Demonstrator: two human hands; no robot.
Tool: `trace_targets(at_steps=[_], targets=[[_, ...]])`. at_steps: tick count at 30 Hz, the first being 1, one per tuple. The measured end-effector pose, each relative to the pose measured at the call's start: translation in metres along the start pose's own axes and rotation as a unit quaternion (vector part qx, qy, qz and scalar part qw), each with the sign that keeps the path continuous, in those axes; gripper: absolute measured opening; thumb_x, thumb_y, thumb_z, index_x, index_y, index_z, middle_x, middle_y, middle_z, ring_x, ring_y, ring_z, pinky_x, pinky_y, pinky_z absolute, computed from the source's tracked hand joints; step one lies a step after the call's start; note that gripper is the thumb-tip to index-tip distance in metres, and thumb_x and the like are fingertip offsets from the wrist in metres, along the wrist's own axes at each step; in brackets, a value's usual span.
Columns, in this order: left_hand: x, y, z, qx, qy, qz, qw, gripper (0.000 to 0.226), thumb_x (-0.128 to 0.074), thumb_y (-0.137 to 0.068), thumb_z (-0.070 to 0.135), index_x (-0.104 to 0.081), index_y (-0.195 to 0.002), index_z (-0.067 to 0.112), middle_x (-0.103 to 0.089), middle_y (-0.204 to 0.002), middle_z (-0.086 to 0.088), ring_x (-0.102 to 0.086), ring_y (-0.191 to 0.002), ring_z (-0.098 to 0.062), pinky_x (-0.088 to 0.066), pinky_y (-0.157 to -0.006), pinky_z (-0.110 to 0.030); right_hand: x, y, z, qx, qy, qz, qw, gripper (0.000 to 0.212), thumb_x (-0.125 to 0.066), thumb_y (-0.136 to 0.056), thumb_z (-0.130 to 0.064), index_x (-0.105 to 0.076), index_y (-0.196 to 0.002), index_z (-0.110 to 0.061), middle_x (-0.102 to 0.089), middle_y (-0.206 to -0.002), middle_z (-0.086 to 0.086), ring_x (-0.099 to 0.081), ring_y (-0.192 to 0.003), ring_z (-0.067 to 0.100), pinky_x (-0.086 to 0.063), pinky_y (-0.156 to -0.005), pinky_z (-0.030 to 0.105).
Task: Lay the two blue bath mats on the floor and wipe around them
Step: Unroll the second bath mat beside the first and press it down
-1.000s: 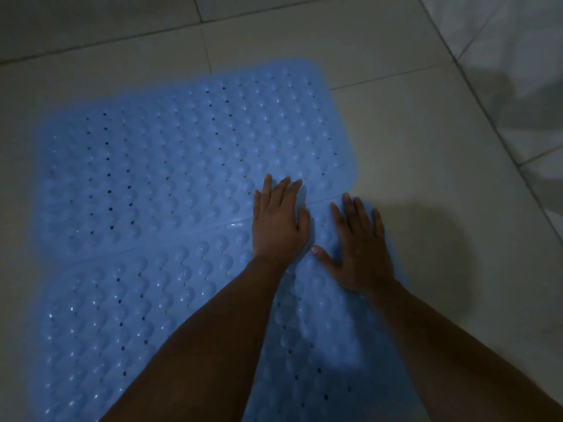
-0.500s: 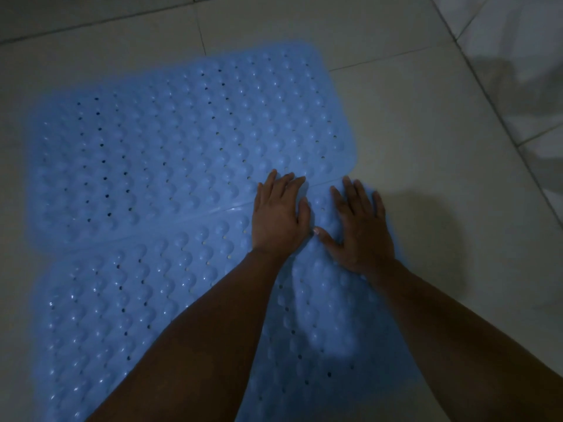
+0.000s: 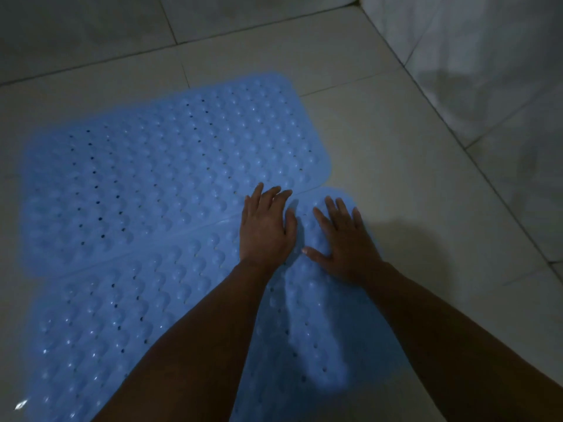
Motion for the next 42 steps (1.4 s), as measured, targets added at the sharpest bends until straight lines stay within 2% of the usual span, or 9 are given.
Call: trace_targets(at_steps=[7, 23, 26, 28, 30, 32, 34, 37, 42], targets=[[-0.026, 0.01, 0.0, 0.011, 0.027, -0.022, 0.999, 0.048, -0.042, -0.103, 0.038, -0.063, -0.137, 0.011, -0.062, -0.142, -0.011, -0.039, -0.148, -0.034, -0.035, -0.119, -0.052, -0.007, 0.008, 0.001, -0.003, 0.024, 0.038, 0.999, 0.088, -0.039, -0.094, -0.073, -0.021, -0.163, -0.023, -0.01, -0.173, 0.009, -0.006, -0.16, 0.029, -0.01, -0.126, 0.059], [-0.014, 0.017, -0.029, 0.033, -0.013, -0.029, 0.999, 0.049, -0.039, -0.105, 0.042, -0.062, -0.138, 0.013, -0.06, -0.143, -0.009, -0.037, -0.15, -0.033, -0.031, -0.122, -0.055, -0.005, 0.006, 0.004, -0.011, 0.023, 0.038, 0.999, 0.091, -0.037, -0.091, -0.078, -0.024, -0.163, -0.023, -0.01, -0.173, 0.009, -0.008, -0.16, 0.028, -0.01, -0.126, 0.057], [-0.015, 0.033, -0.025, 0.038, -0.032, -0.034, 0.998, 0.05, -0.036, -0.105, 0.042, -0.06, -0.141, 0.016, -0.056, -0.148, -0.007, -0.032, -0.153, -0.031, -0.029, -0.122, -0.057, -0.007, 0.007, 0.001, -0.007, -0.023, 0.022, 0.999, 0.088, -0.035, -0.091, -0.077, -0.024, -0.163, -0.025, -0.008, -0.173, 0.005, -0.004, -0.16, 0.023, -0.006, -0.127, 0.056], [-0.018, 0.036, -0.012, 0.024, -0.021, -0.032, 0.999, 0.051, -0.034, -0.106, 0.041, -0.058, -0.143, 0.016, -0.054, -0.151, -0.008, -0.031, -0.153, -0.032, -0.03, -0.121, -0.058, -0.005, 0.0, 0.009, -0.023, -0.116, -0.011, 0.993, 0.086, -0.033, -0.09, -0.075, -0.028, -0.161, -0.029, -0.01, -0.173, 0.0, -0.003, -0.16, 0.018, -0.003, -0.128, 0.052], [-0.029, 0.037, 0.005, 0.01, -0.005, -0.041, 0.999, 0.056, -0.03, -0.106, 0.042, -0.054, -0.148, 0.014, -0.05, -0.155, -0.01, -0.027, -0.155, -0.032, -0.028, -0.121, -0.058, 0.007, -0.009, 0.021, -0.062, -0.229, -0.022, 0.971, 0.078, -0.041, -0.089, -0.069, -0.042, -0.155, -0.028, -0.025, -0.169, 0.0, -0.016, -0.158, 0.015, -0.009, -0.129, 0.043], [-0.051, 0.039, 0.018, 0.014, -0.018, -0.078, 0.997, 0.061, -0.025, -0.106, 0.046, -0.046, -0.154, 0.014, -0.04, -0.163, -0.012, -0.019, -0.158, -0.034, -0.022, -0.124, -0.061, 0.032, -0.018, 0.036, -0.083, -0.305, 0.039, 0.948, 0.061, -0.055, -0.091, -0.053, -0.058, -0.143, -0.021, -0.046, -0.159, 0.007, -0.036, -0.149, 0.014, -0.023, -0.125, 0.033], [-0.076, 0.045, 0.024, 0.016, -0.096, -0.115, 0.989, 0.066, -0.023, -0.106, 0.052, -0.034, -0.16, 0.016, -0.024, -0.17, -0.013, -0.008, -0.159, -0.037, -0.009, -0.125, -0.064, 0.053, -0.023, 0.048, -0.074, -0.3, 0.113, 0.944, 0.052, -0.06, -0.092, -0.046, -0.068, -0.13, -0.012, -0.06, -0.145, 0.011, -0.046, -0.141, 0.015, -0.032, -0.122, 0.034], [-0.095, 0.052, 0.024, -0.003, -0.21, -0.141, 0.968, 0.071, -0.019, -0.107, 0.057, -0.014, -0.166, 0.017, -0.001, -0.173, -0.014, 0.01, -0.159, -0.038, 0.0, -0.124, -0.065, 0.058, -0.03, 0.057, -0.056, -0.254, 0.151, 0.954, 0.05, -0.056, -0.094, -0.048, -0.071, -0.123, -0.01, -0.067, -0.133, 0.014, -0.055, -0.136, 0.027, -0.041, -0.117, 0.048], [-0.097, 0.056, 0.026, 0.001, -0.209, -0.149, 0.966, 0.074, -0.016, -0.106, 0.06, -0.009, -0.166, 0.017, 0.006, -0.173, -0.013, 0.016, -0.158, -0.037, -0.001, -0.124, -0.065, 0.054, -0.037, 0.058, -0.058, -0.198, 0.162, 0.965, 0.042, -0.057, -0.097, -0.044, -0.072, -0.116, -0.01, -0.067, -0.126, 0.014, -0.057, -0.127, 0.033, -0.039, -0.117, 0.041]])
Point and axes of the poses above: each hand's wrist, its own y-axis away from the middle knuckle, its own x-axis out of the back of the hand, z = x × y, the point moved 10 cm from there along -y, towards the middle knuckle
